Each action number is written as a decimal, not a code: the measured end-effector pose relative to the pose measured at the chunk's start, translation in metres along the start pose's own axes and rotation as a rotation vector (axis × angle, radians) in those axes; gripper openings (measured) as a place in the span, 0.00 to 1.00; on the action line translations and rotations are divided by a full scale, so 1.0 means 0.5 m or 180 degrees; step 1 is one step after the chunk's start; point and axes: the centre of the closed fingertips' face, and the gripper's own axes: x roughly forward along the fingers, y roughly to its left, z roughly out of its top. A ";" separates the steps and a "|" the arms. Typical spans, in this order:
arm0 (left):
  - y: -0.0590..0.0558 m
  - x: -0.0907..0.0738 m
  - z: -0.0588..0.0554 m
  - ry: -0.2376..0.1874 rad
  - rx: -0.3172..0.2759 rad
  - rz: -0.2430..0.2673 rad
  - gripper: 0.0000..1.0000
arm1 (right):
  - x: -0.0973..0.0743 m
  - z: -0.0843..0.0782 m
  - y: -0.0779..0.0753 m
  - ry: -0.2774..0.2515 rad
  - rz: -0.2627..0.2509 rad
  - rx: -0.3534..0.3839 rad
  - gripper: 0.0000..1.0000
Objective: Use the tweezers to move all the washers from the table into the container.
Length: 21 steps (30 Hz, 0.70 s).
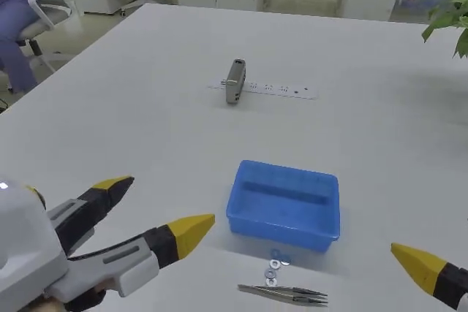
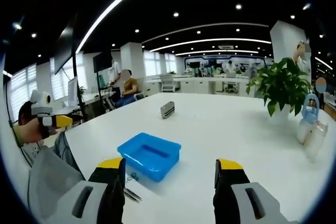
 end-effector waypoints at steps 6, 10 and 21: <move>0.007 -0.006 0.000 -0.0004 -0.0033 -0.0021 0.82 | 0.016 -0.001 0.019 0.0041 0.0044 -0.0046 0.67; 0.010 -0.014 0.008 -0.0042 -0.0056 -0.0024 0.82 | 0.036 0.010 0.033 0.0039 0.0085 -0.0127 0.67; 0.006 -0.007 0.033 -0.0026 0.0240 -0.0363 0.81 | 0.030 0.048 0.037 -0.0171 -0.0188 -0.0145 0.67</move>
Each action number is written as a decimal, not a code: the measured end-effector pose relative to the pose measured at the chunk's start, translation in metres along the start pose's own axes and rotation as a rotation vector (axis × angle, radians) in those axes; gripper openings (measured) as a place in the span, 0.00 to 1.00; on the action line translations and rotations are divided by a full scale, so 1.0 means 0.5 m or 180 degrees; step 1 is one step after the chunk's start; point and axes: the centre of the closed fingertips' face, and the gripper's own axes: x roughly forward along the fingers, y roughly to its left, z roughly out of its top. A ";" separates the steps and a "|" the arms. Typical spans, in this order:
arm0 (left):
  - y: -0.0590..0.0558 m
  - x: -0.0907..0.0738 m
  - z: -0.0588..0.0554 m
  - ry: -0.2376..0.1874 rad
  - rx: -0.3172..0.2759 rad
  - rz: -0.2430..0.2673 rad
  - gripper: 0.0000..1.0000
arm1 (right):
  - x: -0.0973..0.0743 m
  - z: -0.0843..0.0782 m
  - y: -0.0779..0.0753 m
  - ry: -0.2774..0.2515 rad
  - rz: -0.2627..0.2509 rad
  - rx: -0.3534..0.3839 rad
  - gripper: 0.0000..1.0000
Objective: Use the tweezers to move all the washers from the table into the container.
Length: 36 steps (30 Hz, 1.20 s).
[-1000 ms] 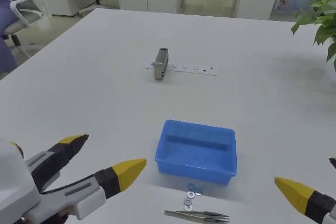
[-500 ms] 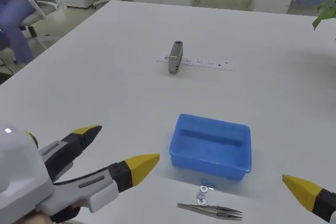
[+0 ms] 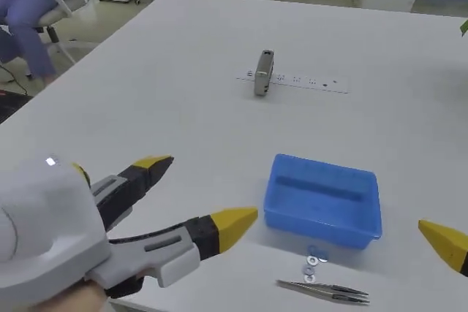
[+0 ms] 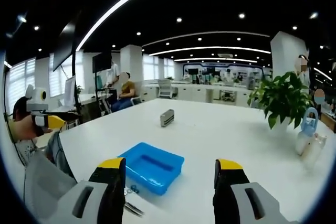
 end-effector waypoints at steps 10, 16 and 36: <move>0.000 -0.006 -0.025 0.0082 0.0144 -0.0254 0.78 | -0.010 0.001 0.017 -0.0032 -0.0222 0.0001 0.66; -0.003 -0.011 -0.033 0.0119 0.0161 -0.0448 0.78 | -0.012 -0.010 0.024 0.0011 -0.0290 0.0036 0.66; -0.071 0.076 -0.196 0.1098 0.0350 -0.1391 0.46 | 0.041 -0.187 0.132 0.1182 0.0741 -0.0505 0.28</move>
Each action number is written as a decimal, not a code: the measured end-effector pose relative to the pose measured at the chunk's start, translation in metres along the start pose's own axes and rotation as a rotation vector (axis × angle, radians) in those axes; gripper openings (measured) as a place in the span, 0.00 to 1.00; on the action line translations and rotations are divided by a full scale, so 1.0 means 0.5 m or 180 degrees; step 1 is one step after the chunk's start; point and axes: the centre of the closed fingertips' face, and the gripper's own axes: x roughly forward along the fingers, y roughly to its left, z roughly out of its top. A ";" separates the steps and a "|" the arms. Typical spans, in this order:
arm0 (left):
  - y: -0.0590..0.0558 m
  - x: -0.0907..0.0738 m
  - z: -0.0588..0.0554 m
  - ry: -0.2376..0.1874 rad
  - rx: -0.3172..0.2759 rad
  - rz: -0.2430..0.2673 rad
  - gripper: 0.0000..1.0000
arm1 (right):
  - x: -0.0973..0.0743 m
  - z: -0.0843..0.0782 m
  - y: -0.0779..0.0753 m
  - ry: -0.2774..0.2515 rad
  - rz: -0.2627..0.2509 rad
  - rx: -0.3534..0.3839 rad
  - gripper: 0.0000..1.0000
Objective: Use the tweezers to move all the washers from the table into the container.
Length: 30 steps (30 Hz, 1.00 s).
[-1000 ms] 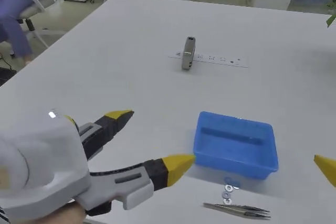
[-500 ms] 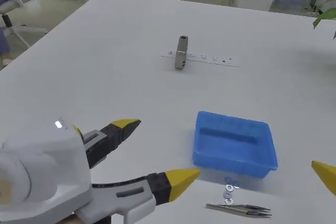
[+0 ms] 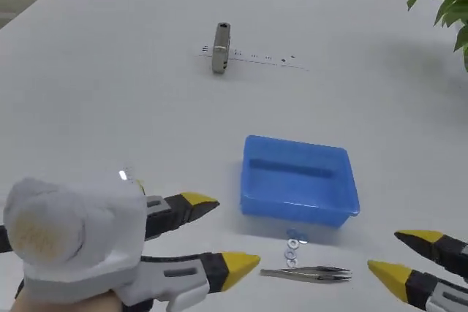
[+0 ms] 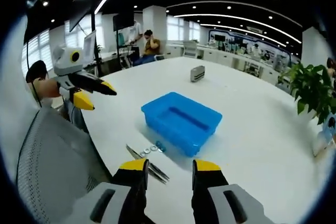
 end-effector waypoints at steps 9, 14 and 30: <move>-0.012 0.069 -0.046 0.0440 0.0248 -0.0370 0.32 | 0.063 -0.053 0.024 0.0647 0.0448 -0.0668 0.24; -0.033 0.099 -0.090 0.0788 0.0545 -0.0591 0.18 | 0.091 -0.076 0.051 0.0903 0.0787 -0.0994 0.19; -0.016 0.147 -0.154 0.1308 0.0996 -0.0488 0.00 | 0.115 -0.106 0.063 0.1178 0.1071 -0.1301 0.13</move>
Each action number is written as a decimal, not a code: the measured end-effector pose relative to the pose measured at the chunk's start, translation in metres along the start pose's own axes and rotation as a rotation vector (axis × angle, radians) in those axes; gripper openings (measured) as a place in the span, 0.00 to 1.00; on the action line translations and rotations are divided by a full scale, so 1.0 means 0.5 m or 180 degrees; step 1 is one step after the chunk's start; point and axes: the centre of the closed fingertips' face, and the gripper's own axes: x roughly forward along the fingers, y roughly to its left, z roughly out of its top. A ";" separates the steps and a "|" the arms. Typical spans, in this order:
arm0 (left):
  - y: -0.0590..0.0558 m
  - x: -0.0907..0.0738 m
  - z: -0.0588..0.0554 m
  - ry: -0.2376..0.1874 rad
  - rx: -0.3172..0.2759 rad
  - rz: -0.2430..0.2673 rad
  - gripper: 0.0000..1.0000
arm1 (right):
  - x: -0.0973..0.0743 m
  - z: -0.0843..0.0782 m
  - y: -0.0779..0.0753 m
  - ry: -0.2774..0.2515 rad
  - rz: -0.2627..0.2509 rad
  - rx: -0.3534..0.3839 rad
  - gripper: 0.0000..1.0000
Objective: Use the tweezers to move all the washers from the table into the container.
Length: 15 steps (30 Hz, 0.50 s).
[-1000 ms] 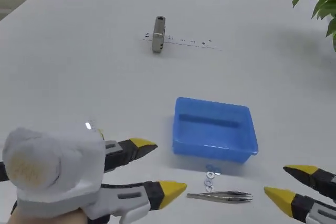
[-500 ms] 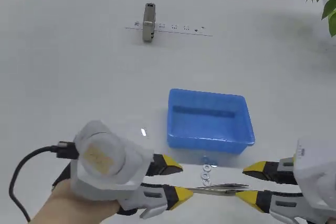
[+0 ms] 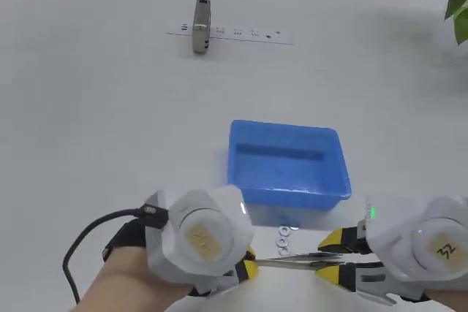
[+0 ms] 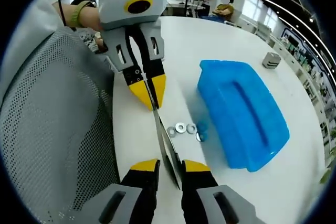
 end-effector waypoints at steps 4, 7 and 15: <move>-0.007 -0.005 0.005 -0.0022 0.0183 -0.0030 0.00 | 0.003 0.004 0.004 -0.0093 0.0027 0.0080 0.14; -0.014 -0.025 0.017 -0.0130 0.0267 -0.0071 0.00 | 0.003 0.005 0.008 -0.0131 0.0022 0.0085 0.16; -0.039 -0.099 0.045 -0.0405 0.0415 -0.0056 0.00 | -0.001 0.042 0.034 -0.0335 0.0053 -0.0045 0.13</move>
